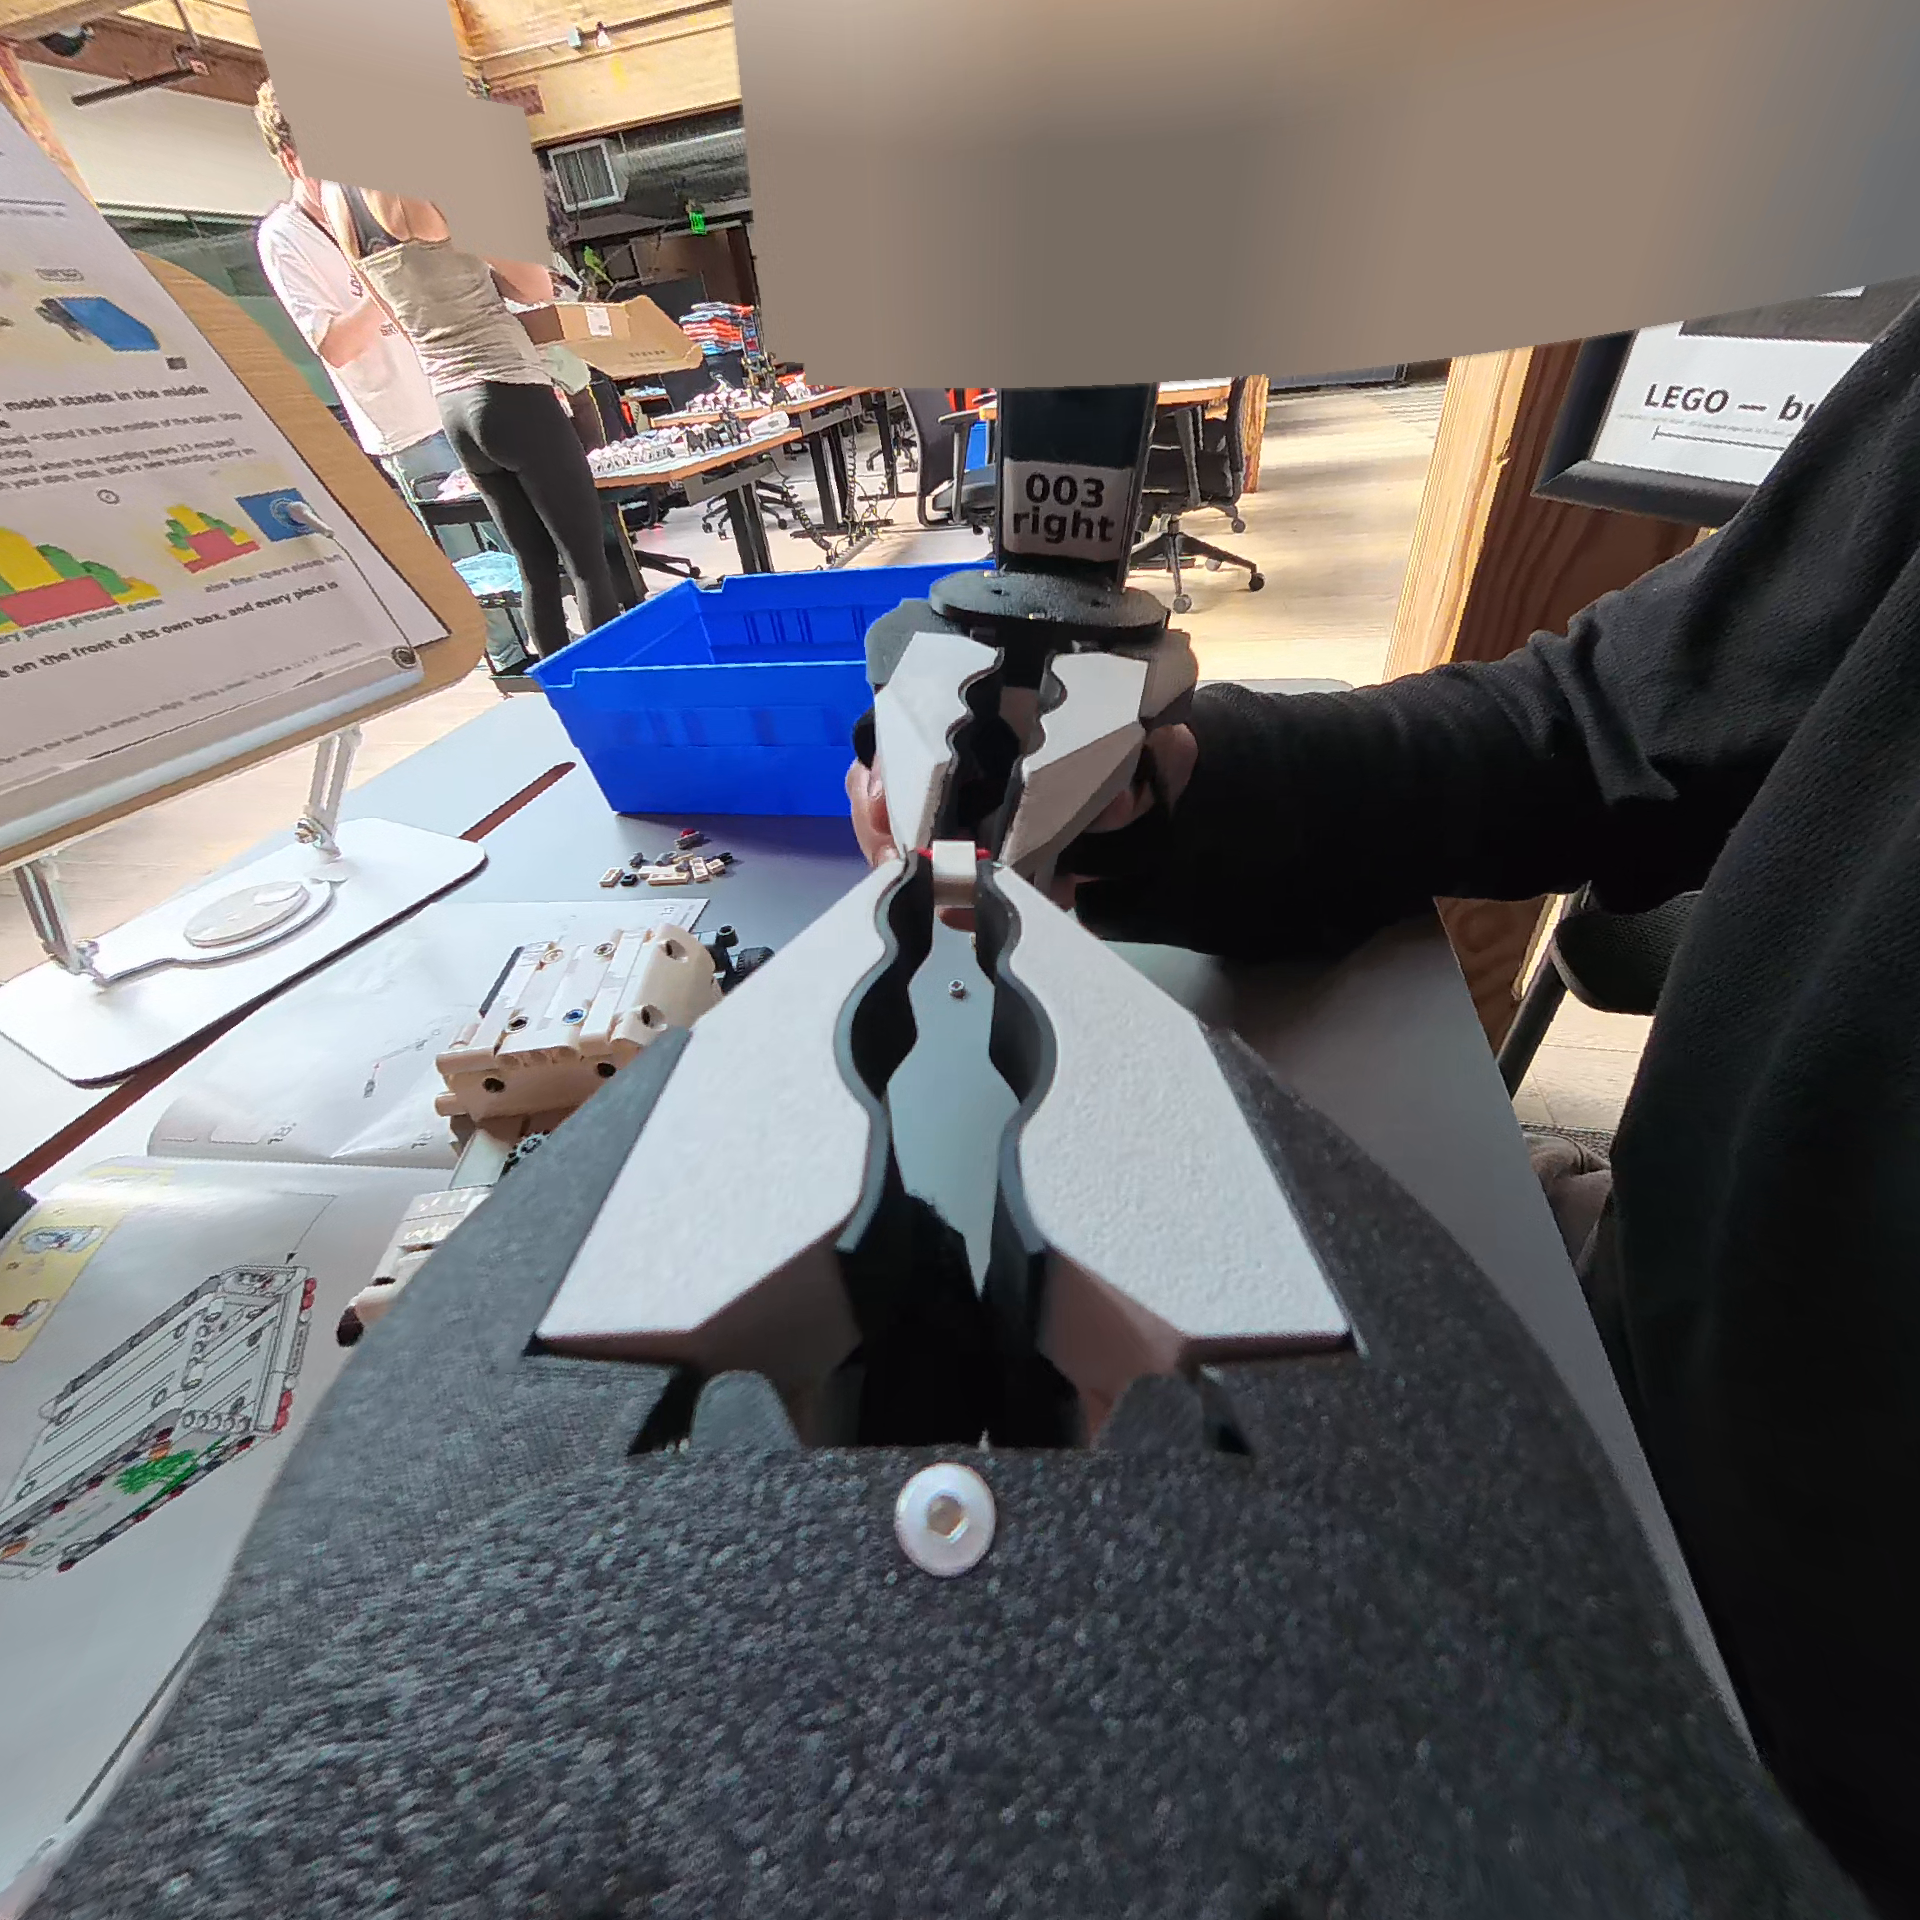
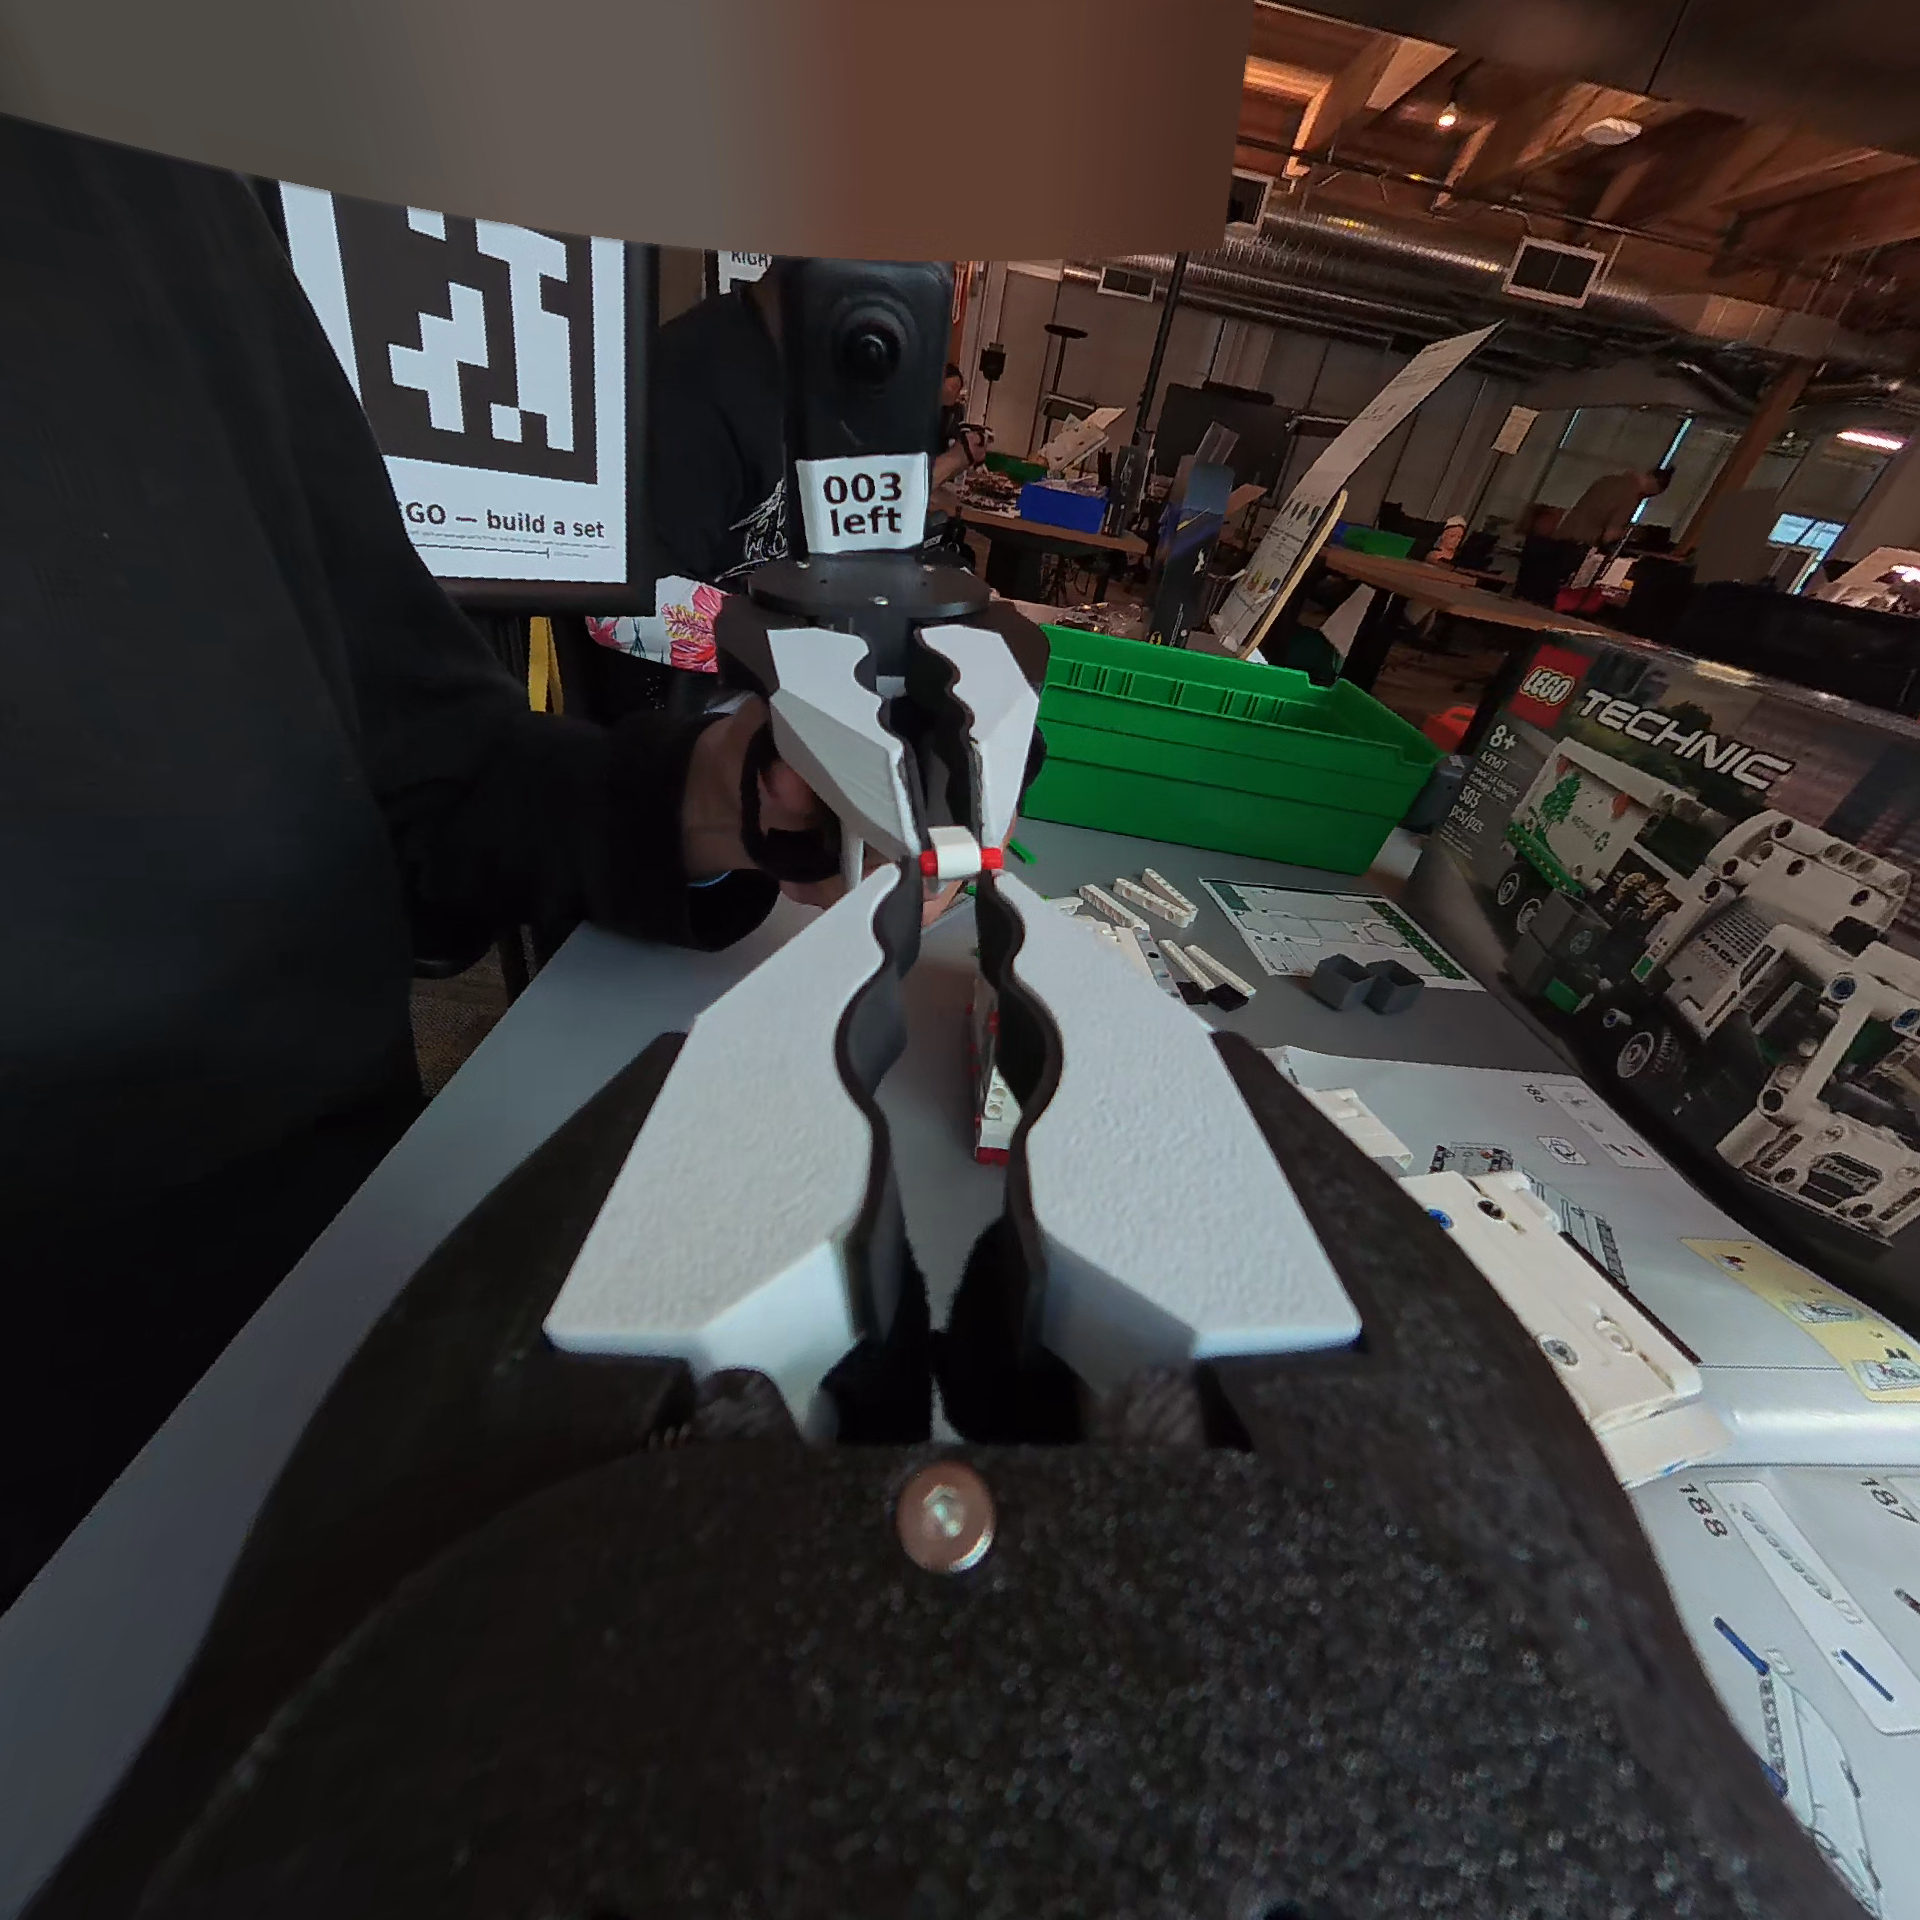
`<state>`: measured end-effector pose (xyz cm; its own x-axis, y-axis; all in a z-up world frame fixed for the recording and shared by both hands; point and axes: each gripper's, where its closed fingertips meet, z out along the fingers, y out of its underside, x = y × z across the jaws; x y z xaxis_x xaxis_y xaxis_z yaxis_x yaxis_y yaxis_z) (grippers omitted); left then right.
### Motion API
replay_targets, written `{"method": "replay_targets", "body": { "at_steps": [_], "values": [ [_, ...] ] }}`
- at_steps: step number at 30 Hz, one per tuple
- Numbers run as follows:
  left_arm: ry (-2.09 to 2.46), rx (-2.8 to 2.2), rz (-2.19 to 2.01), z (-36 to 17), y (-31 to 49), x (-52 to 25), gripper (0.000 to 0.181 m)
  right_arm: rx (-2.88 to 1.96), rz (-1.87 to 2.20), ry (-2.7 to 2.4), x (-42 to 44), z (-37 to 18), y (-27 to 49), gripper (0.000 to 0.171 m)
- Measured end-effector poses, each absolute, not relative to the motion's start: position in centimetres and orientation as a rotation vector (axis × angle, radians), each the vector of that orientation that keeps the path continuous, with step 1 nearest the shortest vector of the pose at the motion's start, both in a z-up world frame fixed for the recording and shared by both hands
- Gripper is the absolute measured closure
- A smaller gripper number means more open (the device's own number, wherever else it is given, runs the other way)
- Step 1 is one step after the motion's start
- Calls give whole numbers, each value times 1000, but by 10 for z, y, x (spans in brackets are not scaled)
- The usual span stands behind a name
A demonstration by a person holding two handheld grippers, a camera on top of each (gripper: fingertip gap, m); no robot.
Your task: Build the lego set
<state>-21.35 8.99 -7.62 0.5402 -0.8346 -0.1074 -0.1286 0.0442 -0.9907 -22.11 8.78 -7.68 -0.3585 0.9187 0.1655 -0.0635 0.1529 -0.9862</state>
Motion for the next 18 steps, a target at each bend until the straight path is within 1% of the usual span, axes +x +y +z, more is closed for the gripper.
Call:
{"method": "replay_targets", "body": {
  "at_steps": [9,18],
  "values": [
    [952,-1463,-578,-85,89,-214,176,-906,1352,-1598,-222,-87,88,166],
    [967,-1462,-526,-88,92,-216,176,-941,1367,-1584,-224,-89,91,166]
  ]
}}
